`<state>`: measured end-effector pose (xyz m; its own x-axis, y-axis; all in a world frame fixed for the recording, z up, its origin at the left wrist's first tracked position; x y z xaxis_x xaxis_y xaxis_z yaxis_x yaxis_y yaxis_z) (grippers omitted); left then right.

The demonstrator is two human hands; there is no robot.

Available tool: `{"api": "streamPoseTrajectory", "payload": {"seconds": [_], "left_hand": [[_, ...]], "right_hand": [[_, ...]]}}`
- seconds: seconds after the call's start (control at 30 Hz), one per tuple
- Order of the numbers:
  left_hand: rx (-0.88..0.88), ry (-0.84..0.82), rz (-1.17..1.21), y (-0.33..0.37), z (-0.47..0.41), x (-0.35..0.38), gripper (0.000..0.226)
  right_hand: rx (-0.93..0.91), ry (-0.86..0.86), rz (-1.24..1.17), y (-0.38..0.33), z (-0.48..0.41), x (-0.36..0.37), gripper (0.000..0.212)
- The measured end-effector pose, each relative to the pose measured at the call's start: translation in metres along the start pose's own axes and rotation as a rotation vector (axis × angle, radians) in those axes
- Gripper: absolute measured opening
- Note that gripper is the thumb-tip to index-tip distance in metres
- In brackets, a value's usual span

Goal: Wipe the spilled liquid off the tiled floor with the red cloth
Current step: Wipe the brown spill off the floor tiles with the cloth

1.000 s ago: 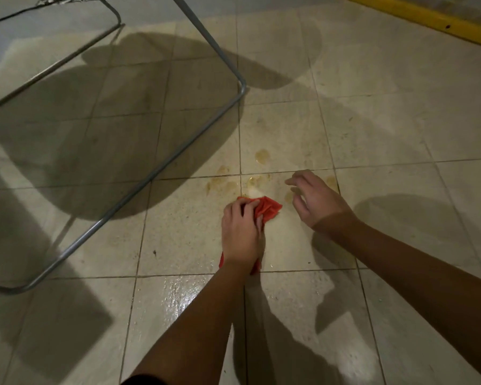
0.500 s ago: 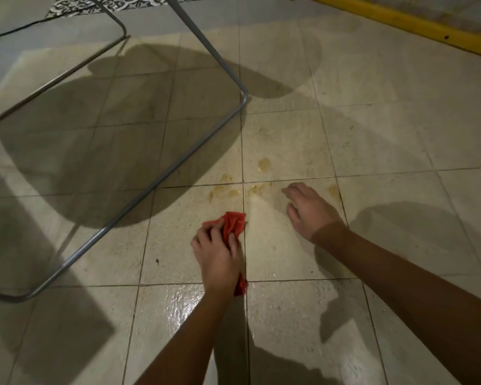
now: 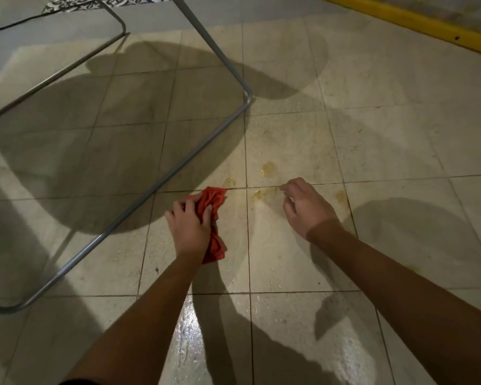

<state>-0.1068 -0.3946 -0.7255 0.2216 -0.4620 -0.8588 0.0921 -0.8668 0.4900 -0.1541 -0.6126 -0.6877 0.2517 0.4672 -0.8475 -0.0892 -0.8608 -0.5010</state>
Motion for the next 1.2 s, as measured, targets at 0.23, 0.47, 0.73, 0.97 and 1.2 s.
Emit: {"api": "streamPoseTrajectory", "payload": {"seconds": [0.23,0.47,0.73,0.97,1.2], "left_hand": [[-0.095,0.061,0.052,0.020,0.033,0.006,0.037],[-0.222,0.088,-0.069,0.029,-0.025,0.024,0.039],[0.179,-0.073,0.131,0.057,0.031,0.031,0.037],[0.262,-0.072,0.126,0.044,0.018,0.022,0.035],[-0.150,0.041,-0.104,0.017,-0.045,0.024,0.037]], "right_hand": [[0.058,0.048,0.011,0.011,-0.016,-0.002,0.031],[0.067,0.156,-0.017,0.009,-0.030,-0.006,0.028],[0.067,0.210,-0.036,0.009,-0.036,-0.013,0.026],[0.069,0.229,-0.008,0.023,-0.029,-0.021,0.026],[0.045,0.259,-0.024,0.032,-0.022,-0.031,0.025]]}}
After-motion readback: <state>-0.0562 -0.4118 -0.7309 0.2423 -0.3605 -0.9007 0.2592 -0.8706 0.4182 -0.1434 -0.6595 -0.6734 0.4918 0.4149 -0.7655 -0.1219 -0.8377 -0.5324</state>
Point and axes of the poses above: each hand's wrist, its own z-axis away from the middle knuckle, its own x-axis out of the palm, y = z × x, the point moved 6 cm from there along -z, towards the middle knuckle, and after that the axes turned 14 degrees about y, right-handed, at the moved point
